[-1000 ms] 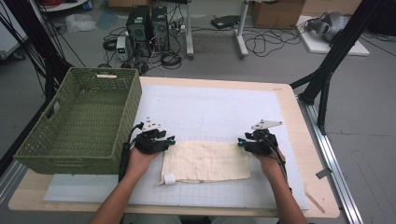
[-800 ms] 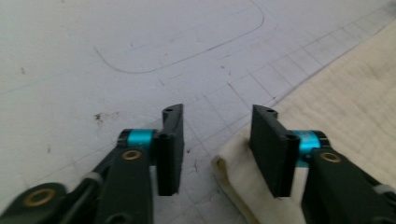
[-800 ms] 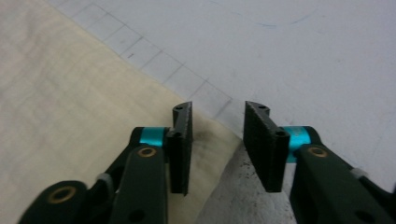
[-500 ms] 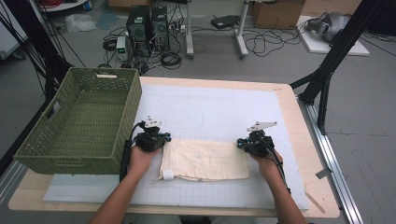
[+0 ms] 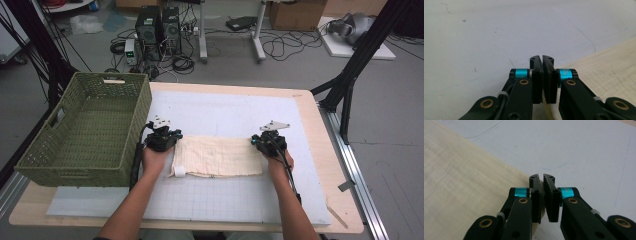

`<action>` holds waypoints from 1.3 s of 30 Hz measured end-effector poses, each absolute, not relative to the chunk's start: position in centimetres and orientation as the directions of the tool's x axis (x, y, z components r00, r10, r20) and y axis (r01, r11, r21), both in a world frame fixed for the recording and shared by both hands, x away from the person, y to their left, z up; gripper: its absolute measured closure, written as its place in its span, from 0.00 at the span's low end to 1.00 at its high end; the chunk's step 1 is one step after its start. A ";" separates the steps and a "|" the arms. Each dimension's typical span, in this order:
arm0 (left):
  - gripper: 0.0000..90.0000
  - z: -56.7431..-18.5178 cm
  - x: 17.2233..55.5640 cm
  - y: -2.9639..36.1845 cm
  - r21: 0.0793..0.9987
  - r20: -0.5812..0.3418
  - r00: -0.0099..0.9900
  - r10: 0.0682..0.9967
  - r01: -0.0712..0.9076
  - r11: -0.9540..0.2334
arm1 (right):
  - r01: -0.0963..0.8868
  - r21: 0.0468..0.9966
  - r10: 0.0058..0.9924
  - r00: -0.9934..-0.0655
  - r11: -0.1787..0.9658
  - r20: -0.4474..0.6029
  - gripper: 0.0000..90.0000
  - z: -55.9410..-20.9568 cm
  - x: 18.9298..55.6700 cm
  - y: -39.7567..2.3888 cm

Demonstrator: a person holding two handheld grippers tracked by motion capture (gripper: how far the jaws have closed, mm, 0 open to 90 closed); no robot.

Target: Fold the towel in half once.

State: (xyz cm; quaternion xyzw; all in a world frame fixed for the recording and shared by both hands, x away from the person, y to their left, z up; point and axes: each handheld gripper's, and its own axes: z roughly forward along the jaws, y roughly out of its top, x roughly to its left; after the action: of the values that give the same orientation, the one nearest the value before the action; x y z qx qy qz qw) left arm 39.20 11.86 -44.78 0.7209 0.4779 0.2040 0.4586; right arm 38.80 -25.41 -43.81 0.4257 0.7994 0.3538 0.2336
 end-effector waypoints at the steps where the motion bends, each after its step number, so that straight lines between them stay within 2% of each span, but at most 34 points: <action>1: 0.96 -44.9 39.3 11.9 0.858 -0.144 0.457 0.878 0.500 -0.120 | 0.519 0.763 0.848 -0.525 0.385 -0.071 0.95 -43.9 38.9 -25.3; 5: 0.95 -45.0 39.7 11.8 0.842 -0.157 0.443 0.883 0.528 -0.115 | 0.523 0.755 0.857 -0.506 0.396 -0.099 0.95 -44.2 39.6 -24.9; 6: 0.93 -45.0 39.7 11.8 0.842 -0.154 0.432 0.889 0.529 -0.111 | 0.526 0.753 0.860 -0.500 0.396 -0.103 0.94 -44.4 39.7 -24.8; 8: 0.83 -44.9 39.7 12.0 0.837 -0.156 0.416 0.896 0.537 -0.104 | 0.542 0.749 0.869 -0.486 0.381 -0.090 0.93 -44.7 39.9 -24.8; 10: 0.75 -44.7 39.5 12.5 0.832 -0.157 0.419 0.894 0.544 -0.109 | 0.542 0.753 0.875 -0.476 0.372 -0.090 0.86 -44.6 39.8 -24.9; 12: 0.71 -44.4 39.2 12.8 0.832 -0.170 0.431 0.886 0.545 -0.105 | 0.536 0.762 0.885 -0.453 0.363 -0.103 0.68 -44.2 39.6 -25.2; 15: 0.69 -43.9 38.2 12.7 0.846 -0.159 0.458 0.874 0.520 -0.119 | 0.527 0.783 0.892 -0.446 0.330 -0.075 0.61 -43.4 39.0 -25.7; 20: 0.71 -43.4 36.1 12.3 0.854 -0.155 0.530 0.834 0.496 -0.156 | 0.479 0.801 0.846 -0.530 0.359 -0.062 0.60 -42.2 37.0 -25.8; 22: 0.72 -43.2 35.5 12.2 0.836 -0.174 0.552 0.816 0.521 -0.174 | 0.460 0.797 0.821 -0.565 0.391 -0.076 0.59 -42.1 36.1 -25.9; 26: 0.77 -43.0 34.0 11.8 0.834 -0.174 0.602 0.780 0.511 -0.207 | 0.451 0.785 0.798 -0.596 0.424 -0.088 0.58 -42.1 34.2 -26.1; 30: 0.80 -43.8 32.9 11.6 0.809 -0.192 0.623 0.758 0.538 -0.237 | 0.438 0.779 0.756 -0.651 0.449 -0.070 0.63 -42.5 32.4 -26.1; 34: 0.81 -44.8 32.3 11.7 0.778 -0.196 0.617 0.762 0.571 -0.263 | 0.459 0.751 0.745 -0.664 0.475 -0.066 0.72 -43.7 31.3 -26.3; 36: 0.82 -45.1 32.0 11.9 0.787 -0.198 0.611 0.767 0.566 -0.247 | 0.475 0.723 0.744 -0.663 0.502 -0.081 0.74 -44.3 31.1 -26.5; 39: 0.85 -45.2 31.2 11.9 0.793 -0.169 0.606 0.777 0.552 -0.258 | 0.490 0.733 0.762 -0.644 0.472 -0.060 0.77 -44.5 31.1 -27.2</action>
State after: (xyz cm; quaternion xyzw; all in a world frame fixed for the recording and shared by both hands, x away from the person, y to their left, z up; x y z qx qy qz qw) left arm 31.21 11.91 -45.16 0.7826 0.4247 0.1287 0.4367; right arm 31.09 -27.22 -44.46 0.3746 0.8358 0.3516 0.1934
